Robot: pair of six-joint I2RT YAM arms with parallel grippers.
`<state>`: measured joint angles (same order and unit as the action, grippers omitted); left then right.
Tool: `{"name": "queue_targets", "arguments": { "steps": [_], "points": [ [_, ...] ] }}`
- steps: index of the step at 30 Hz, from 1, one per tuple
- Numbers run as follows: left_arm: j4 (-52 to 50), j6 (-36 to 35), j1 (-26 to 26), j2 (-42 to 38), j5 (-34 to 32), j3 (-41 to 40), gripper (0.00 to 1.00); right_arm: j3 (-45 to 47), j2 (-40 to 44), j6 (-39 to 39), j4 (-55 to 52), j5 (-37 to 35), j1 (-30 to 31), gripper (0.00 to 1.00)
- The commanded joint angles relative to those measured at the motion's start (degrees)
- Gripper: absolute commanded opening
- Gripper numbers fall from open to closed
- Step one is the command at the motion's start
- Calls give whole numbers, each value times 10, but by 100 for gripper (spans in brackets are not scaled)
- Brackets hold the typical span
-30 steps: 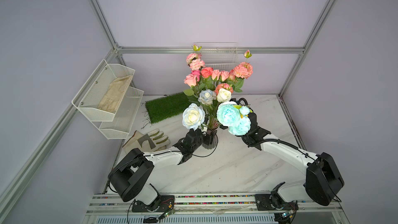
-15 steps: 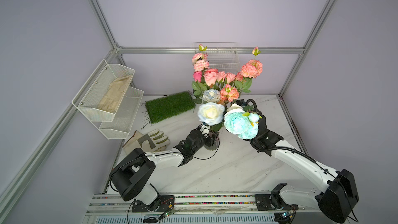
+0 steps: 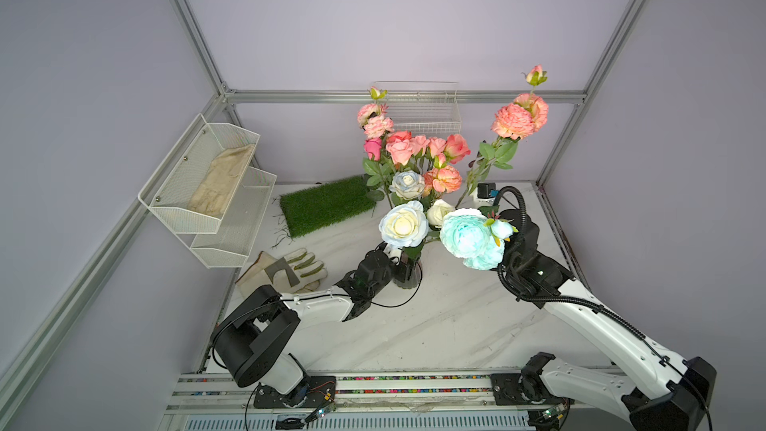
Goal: Pick out pink flowers from the vase
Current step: Pick up the vase from the center of the board, then place the flower at the center of the board.
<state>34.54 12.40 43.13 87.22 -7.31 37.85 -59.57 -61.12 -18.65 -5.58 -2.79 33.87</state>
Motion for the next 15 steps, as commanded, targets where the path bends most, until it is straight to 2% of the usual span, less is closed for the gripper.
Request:
{"name": "queue_targets", "arguments": {
  "steps": [1,11,15],
  "points": [
    [-4,9,-14,2,-48,-16,0,-40,29,47,-61,-96,1,0],
    [-18,-20,-14,-3,-47,-15,0,-123,52,86,-155,-343,0,0],
    [-21,-30,-14,-7,-39,-18,0,-148,28,74,-207,-378,-23,0]
  ]
}}
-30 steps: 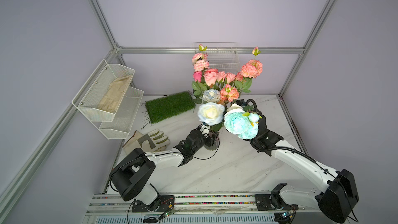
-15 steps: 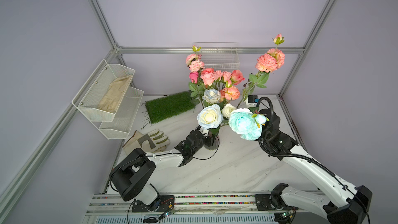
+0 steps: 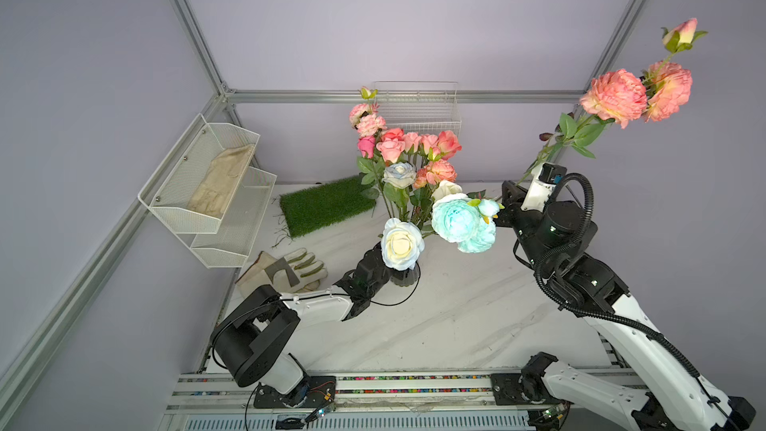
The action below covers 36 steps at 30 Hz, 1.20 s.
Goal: Pick out pink flowers from the vase
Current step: Place the flower at the center of the board.
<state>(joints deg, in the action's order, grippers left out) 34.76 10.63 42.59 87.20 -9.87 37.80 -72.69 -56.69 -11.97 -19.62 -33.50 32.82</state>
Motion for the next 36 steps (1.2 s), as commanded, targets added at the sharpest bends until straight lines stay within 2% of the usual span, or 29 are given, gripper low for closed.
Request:
{"name": "queue_targets", "arguments": {
  "steps": [1,4,7,11,14,19,23,25,29,30,36],
  "points": [
    [-25,-16,-9,-8,-12,-17,0,-21,-21,-6,-93,-66,-27,0],
    [-31,-24,-8,-11,-11,-18,0,-20,-31,-44,-125,3,-84,0],
    [-32,-39,-8,-14,-1,-19,0,-5,-59,-75,-156,111,-130,0],
    [-39,-61,-8,-18,10,-20,0,22,-124,-95,-164,281,-152,0],
    [-53,-61,-8,-25,8,-20,0,30,-185,-113,-165,357,-153,0],
    [-83,-75,-9,-42,21,-24,0,50,-270,-123,-124,362,-163,0],
    [-78,-98,-9,-51,70,-37,0,82,-326,-140,-49,352,-169,0],
    [-62,-102,-9,-48,86,-48,0,108,-339,-154,-2,340,-169,5],
    [-31,-99,-9,-39,115,-63,0,162,-343,-174,74,333,-170,32],
    [-27,-97,-9,-36,122,-63,0,164,-339,-170,75,333,-169,35],
    [-21,-101,-10,-28,157,-67,0,222,-248,-133,160,421,-164,39]
  ]
}}
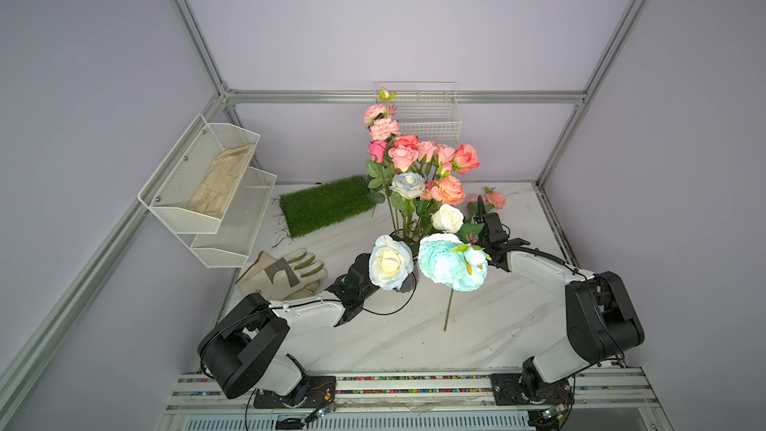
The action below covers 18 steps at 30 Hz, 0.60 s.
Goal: Pick out pink flowers from the vase
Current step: Place the flower at the center of the board.
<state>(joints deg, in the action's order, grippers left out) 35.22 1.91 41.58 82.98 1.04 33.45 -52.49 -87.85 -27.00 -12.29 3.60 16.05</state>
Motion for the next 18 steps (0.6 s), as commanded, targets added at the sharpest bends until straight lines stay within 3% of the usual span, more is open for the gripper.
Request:
{"name": "queue_targets", "arguments": {
  "steps": [1,5,9,13,18],
  "points": [
    [-24,-15,-1,14,55,-24,0,31,81,23,107,77,3,39],
    [-25,-12,-7,17,83,-28,0,73,140,18,196,196,10,38],
    [-29,-12,-11,21,92,-29,0,81,161,-1,241,259,23,37],
    [-33,-15,-12,24,91,-28,0,66,159,-8,256,298,54,36],
    [-41,-13,-12,29,81,-21,0,39,138,14,235,290,104,35]
  ]
}}
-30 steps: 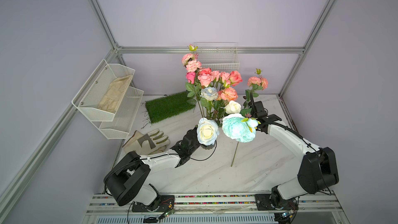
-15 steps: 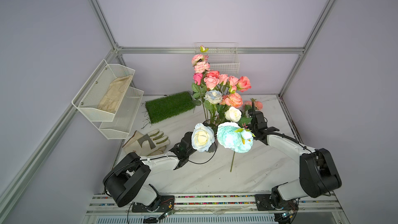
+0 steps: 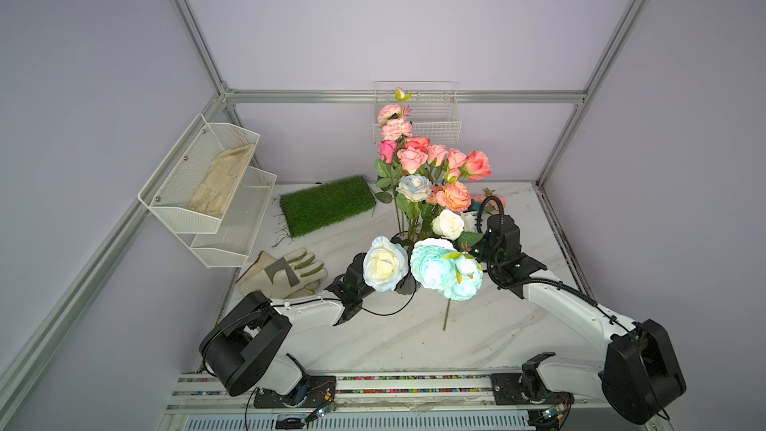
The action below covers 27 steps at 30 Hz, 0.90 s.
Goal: Pick out pink flowers from the vase
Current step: Place the flower at the center of the board, then pick up the flower from the vase.
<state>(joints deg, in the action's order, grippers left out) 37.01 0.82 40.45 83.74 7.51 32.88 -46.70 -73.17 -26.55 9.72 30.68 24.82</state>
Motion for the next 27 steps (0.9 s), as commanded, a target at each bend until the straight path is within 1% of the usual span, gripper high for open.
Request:
{"name": "queue_targets", "arguments": {
  "steps": [1,4,8,12,15,18,25,27],
  "points": [
    [-61,-1,0,23,17,-14,0,-17,-11,6,22,19,20,35],
    [-64,-1,0,23,22,-11,0,-15,-22,-11,49,6,29,34],
    [-70,-1,0,24,31,-8,0,-26,-48,-20,79,-14,34,30],
    [-70,-1,0,23,38,-9,0,-52,-78,-14,87,-22,35,24],
    [-68,5,0,21,37,-11,0,-59,-85,-11,89,-34,35,13],
    [-61,14,0,20,25,-13,0,-57,-72,-2,70,-49,35,5],
    [-45,23,-1,24,13,-15,0,-43,10,32,-12,-118,35,2],
    [-42,24,-3,23,11,-17,0,-43,30,31,-28,-133,35,2]
  ]
}}
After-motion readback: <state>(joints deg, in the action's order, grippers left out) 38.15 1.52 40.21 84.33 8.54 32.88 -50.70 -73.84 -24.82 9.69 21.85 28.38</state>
